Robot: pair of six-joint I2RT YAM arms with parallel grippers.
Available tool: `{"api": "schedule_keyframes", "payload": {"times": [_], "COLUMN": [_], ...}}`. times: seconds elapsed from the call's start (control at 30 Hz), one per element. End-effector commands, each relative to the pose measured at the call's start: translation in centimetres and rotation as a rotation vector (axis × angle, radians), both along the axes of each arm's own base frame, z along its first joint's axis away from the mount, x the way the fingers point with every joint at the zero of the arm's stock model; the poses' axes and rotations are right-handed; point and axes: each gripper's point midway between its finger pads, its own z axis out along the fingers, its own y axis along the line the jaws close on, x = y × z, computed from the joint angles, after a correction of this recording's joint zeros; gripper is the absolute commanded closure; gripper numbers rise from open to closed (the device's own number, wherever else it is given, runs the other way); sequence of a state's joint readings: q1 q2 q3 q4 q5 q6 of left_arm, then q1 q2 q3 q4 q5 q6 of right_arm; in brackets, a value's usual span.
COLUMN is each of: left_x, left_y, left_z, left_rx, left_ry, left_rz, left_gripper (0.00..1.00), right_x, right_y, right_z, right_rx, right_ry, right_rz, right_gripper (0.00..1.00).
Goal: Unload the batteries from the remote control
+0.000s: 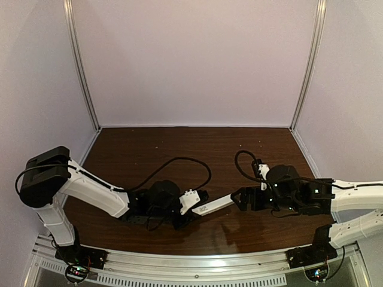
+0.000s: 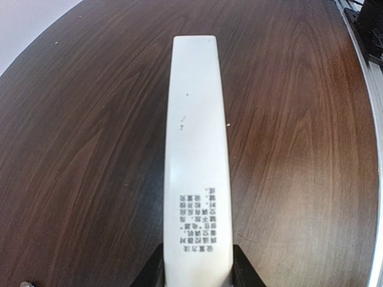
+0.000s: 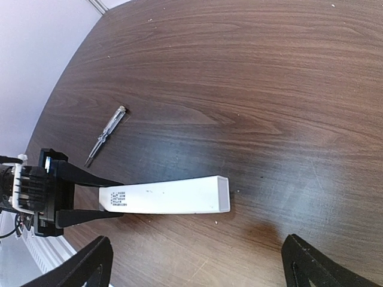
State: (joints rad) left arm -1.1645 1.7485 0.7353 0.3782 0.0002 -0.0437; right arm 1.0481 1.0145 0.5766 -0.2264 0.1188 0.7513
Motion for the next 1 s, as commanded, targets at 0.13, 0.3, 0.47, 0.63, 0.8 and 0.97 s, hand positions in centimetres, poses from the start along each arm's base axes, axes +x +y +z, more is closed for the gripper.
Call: {"api": "schedule_keyframes", "payload": {"times": [0.13, 0.3, 0.47, 0.63, 0.8, 0.97], "left_x": [-2.6, -3.2, -3.9, -4.2, -4.4, -4.6], "left_y": [-1.9, -2.2, -2.3, -2.3, -2.3, -2.2], "left_z": [2.2, 1.6, 1.6, 1.5, 1.4, 1.3], "left_rx": [-0.123, -0.126, -0.129, -0.128, -0.126, -0.125], "left_ry": [-0.025, -0.026, -0.029, -0.03, -0.027, -0.018], "left_rz": [-0.193, -0.245, -0.288, -0.31, -0.322, -0.333], "left_gripper": [1.0, 1.0, 1.0, 1.0, 1.0, 1.0], "right_x": [-1.4, -2.0, -2.2, -2.3, -2.9, -3.7], "right_y": [-0.9, 0.1, 1.5, 2.9, 3.8, 4.3], "right_z": [-2.3, -3.3, -4.5, -4.7, -4.6, -4.8], "right_rx": [-0.049, -0.067, -0.091, -0.061, -0.037, -0.013], "right_ry": [0.11, 0.181, 0.249, 0.291, 0.317, 0.344], "right_rz": [-0.008, 0.025, 0.057, 0.098, 0.149, 0.195], "right_gripper": [0.0, 0.0, 0.0, 0.05, 0.11, 0.2]}}
